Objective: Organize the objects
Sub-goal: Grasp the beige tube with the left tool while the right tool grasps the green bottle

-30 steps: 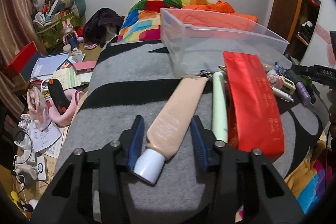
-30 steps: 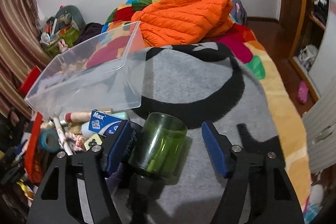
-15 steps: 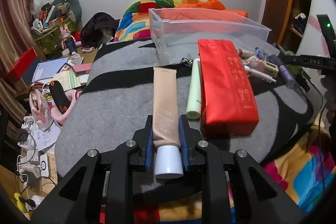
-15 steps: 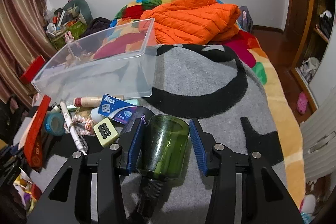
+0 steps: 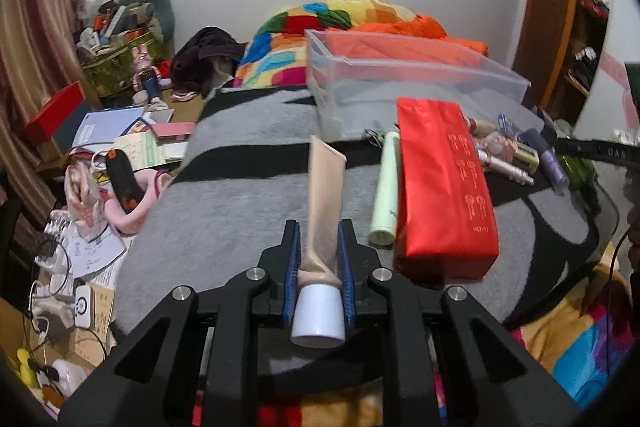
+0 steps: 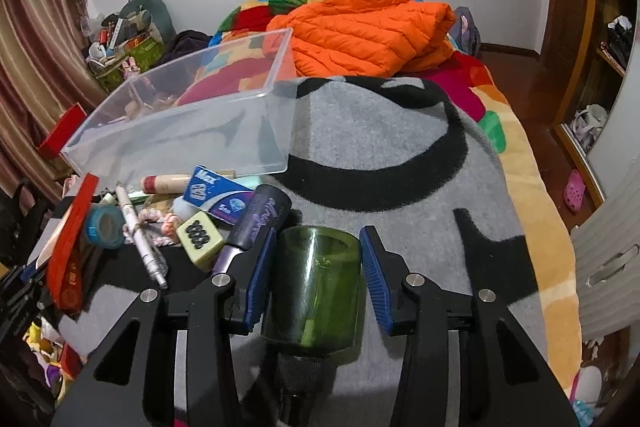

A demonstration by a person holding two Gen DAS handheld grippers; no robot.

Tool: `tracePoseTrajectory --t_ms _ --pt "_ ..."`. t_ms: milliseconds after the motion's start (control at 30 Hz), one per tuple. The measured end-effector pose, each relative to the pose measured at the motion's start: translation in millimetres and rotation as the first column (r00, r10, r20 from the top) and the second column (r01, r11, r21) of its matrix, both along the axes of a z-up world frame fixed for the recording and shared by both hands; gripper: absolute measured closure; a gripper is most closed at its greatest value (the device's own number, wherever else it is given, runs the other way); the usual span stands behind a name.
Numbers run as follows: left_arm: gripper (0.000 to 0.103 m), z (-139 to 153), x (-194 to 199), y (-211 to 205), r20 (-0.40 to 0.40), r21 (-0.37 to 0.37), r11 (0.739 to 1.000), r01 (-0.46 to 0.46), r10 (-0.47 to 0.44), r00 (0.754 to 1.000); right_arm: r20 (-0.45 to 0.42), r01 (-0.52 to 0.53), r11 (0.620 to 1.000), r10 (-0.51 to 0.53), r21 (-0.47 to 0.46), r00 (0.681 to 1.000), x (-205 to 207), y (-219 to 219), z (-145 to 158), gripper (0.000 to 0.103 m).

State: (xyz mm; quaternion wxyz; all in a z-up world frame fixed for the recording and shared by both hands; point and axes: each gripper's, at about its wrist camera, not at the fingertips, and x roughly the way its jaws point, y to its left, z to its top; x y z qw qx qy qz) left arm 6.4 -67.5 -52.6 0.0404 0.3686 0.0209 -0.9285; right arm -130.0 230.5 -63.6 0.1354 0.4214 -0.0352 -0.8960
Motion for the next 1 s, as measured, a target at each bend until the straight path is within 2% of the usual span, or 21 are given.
tracePoseTrajectory --t_ms 33,67,200,467,533,567,633,667,733,833,900,1000 --pt "0.095 3.4 2.2 -3.0 -0.008 0.008 1.000 -0.005 0.005 1.000 -0.008 0.002 1.000 -0.002 -0.008 1.000 1.1 1.5 4.0 0.064" --pt "0.098 7.2 3.4 -5.5 -0.013 0.014 1.000 -0.010 0.010 1.000 -0.017 0.002 1.000 -0.002 -0.016 1.000 2.6 2.6 8.4 0.064" --pt "0.099 24.8 7.4 -11.9 -0.064 0.043 0.999 -0.007 0.009 0.998 -0.079 -0.004 0.999 0.001 -0.039 0.997 10.9 3.7 31.5 0.064" --pt "0.099 54.8 2.6 -5.9 -0.138 0.043 0.999 0.031 -0.025 0.990 -0.182 -0.039 0.998 0.028 -0.054 0.983 17.1 -7.0 73.1 0.064" --pt "0.099 56.7 -1.4 -4.1 -0.135 0.032 0.998 0.048 -0.043 0.990 -0.202 -0.046 0.998 0.036 -0.048 0.979 15.7 -11.5 80.8 0.064" --pt "0.097 54.3 -6.3 -4.1 -0.103 0.045 0.997 0.063 -0.058 0.993 -0.211 -0.046 0.998 0.036 -0.042 0.977 15.0 -13.1 83.4 0.064" --pt "0.079 45.2 -15.8 -7.1 -0.041 0.092 0.993 0.070 -0.066 0.997 -0.223 -0.051 0.998 0.042 -0.038 0.974 13.4 -16.8 87.7 0.064" --pt "0.074 38.1 -19.9 -8.3 -0.009 0.106 0.992 0.065 -0.065 0.998 -0.229 -0.055 0.998 0.045 -0.039 0.972 13.0 -18.3 90.0 0.064" --pt "0.057 22.2 -25.6 -7.0 0.050 0.093 0.995 0.042 -0.047 0.998 -0.247 -0.062 0.997 0.051 -0.035 0.968 11.5 -21.2 96.3 0.064" --pt "0.053 2.6 -30.7 -1.9 0.105 0.052 0.998 0.041 -0.046 0.993 -0.278 -0.067 0.997 0.054 -0.035 0.959 8.4 -25.7 107.2 0.064" --pt "0.047 -3.3 -32.9 -1.4 0.097 0.029 0.999 0.029 -0.032 0.995 -0.295 -0.069 0.997 0.057 -0.033 0.954 4.0 -28.9 113.2 0.064" --pt "0.047 -12.3 -43.6 -5.7 0.126 0.055 0.998 0.030 -0.037 0.991 -0.311 -0.080 0.996 0.067 -0.030 0.948 -0.3 -36.4 118.5 0.064"
